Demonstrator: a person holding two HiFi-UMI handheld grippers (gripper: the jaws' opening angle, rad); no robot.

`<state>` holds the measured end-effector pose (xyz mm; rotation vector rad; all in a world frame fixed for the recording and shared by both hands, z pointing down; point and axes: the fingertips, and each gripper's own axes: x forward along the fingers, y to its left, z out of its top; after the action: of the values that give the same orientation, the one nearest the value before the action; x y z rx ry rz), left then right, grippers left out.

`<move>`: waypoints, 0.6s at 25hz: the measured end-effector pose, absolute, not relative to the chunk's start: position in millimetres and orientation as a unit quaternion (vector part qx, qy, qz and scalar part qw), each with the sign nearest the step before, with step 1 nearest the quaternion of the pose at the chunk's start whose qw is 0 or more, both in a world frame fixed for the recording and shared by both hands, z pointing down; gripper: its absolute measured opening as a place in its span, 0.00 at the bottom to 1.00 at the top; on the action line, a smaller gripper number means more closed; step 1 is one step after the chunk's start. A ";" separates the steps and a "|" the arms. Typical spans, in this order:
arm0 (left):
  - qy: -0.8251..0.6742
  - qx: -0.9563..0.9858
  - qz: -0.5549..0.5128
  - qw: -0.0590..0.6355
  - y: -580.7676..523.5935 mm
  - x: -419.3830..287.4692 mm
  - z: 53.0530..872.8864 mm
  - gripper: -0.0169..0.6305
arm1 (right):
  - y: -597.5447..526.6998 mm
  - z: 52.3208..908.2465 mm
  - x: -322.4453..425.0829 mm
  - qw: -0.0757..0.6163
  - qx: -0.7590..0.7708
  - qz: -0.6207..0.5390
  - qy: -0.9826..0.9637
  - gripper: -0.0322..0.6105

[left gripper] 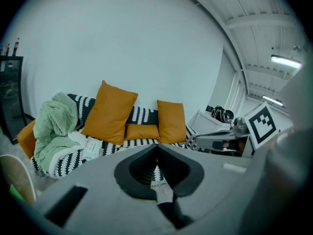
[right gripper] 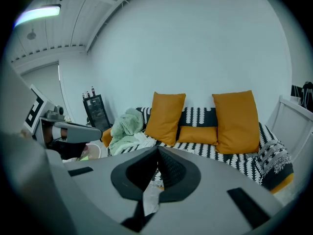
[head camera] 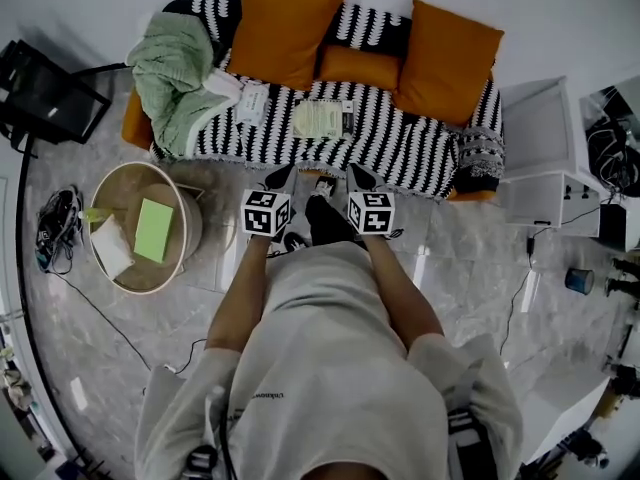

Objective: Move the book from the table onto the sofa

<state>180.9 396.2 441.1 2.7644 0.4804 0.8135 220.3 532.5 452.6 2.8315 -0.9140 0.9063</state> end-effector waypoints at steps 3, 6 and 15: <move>0.162 0.940 0.278 0.112 394.3 181.9 441.1 0.04 | 534.7 453.8 221.2 0.015 0.910 0.294 -0.291 0.06; 0.163 0.940 0.277 0.109 392.5 183.0 442.1 0.04 | 532.7 453.8 226.5 0.013 0.911 0.293 -0.291 0.06; 0.158 0.941 0.273 0.122 381.6 191.0 440.0 0.04 | 526.6 454.1 233.2 0.020 0.910 0.293 -0.293 0.06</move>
<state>191.0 381.6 440.0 2.7465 0.4608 0.7967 233.2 526.6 454.1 2.8233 -0.9080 0.9104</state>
